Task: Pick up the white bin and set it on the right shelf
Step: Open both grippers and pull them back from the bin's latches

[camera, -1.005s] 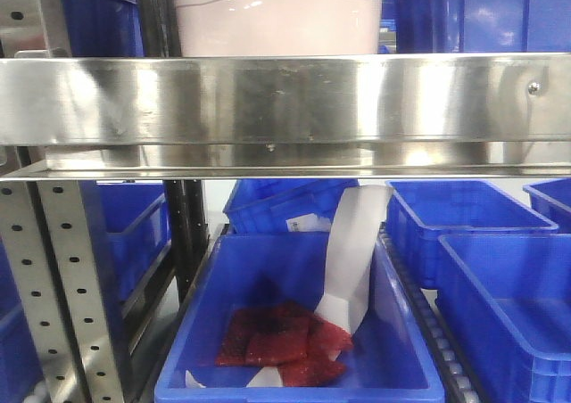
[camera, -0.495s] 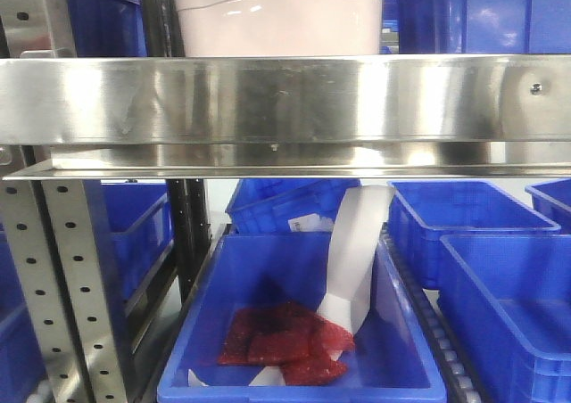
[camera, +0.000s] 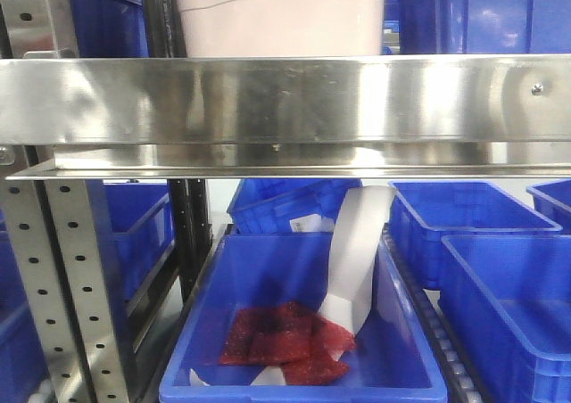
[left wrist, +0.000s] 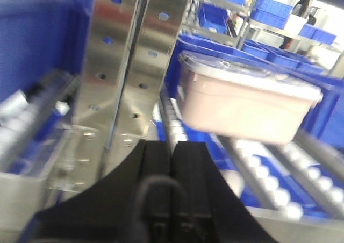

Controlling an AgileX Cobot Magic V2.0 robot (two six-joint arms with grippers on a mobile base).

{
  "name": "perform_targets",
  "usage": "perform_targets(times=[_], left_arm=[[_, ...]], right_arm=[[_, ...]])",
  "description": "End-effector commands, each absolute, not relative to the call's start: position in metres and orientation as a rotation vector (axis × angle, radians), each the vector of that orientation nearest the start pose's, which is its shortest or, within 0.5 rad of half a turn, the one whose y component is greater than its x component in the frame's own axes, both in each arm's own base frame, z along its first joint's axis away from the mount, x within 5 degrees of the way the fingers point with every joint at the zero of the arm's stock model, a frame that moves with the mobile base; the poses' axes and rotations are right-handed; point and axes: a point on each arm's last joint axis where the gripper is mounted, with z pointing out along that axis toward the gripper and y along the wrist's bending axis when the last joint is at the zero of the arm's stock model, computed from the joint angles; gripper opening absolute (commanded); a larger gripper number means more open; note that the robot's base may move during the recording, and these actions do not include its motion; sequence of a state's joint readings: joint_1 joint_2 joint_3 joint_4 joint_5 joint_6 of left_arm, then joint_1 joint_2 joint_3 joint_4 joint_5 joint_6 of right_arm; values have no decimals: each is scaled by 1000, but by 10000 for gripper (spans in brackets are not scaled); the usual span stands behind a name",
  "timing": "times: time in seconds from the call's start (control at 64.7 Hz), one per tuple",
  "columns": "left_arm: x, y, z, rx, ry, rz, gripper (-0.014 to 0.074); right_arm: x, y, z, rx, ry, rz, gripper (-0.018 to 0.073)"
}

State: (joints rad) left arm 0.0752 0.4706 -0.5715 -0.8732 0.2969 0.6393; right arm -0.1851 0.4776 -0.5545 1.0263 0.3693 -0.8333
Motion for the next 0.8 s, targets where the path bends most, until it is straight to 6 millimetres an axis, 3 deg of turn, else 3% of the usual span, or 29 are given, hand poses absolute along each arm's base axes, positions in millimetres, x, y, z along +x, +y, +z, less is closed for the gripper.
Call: perform_targets(times=[0.0, 0.17, 0.278, 0.789], left_arm=[[81, -10, 356, -54, 1488, -232, -117], [53, -14, 347, -28, 1409, -233, -117], [46, -14, 347, -21, 1383, -232, -117], [46, -14, 347, -21, 1383, -232, -117]], right_arm=[[84, 8, 343, 65, 1519, 181, 55], [56, 14, 316, 36, 1457, 182, 55], [46, 20, 311, -7, 1442, 206, 55], [44, 25, 307, -55, 1477, 243, 55]])
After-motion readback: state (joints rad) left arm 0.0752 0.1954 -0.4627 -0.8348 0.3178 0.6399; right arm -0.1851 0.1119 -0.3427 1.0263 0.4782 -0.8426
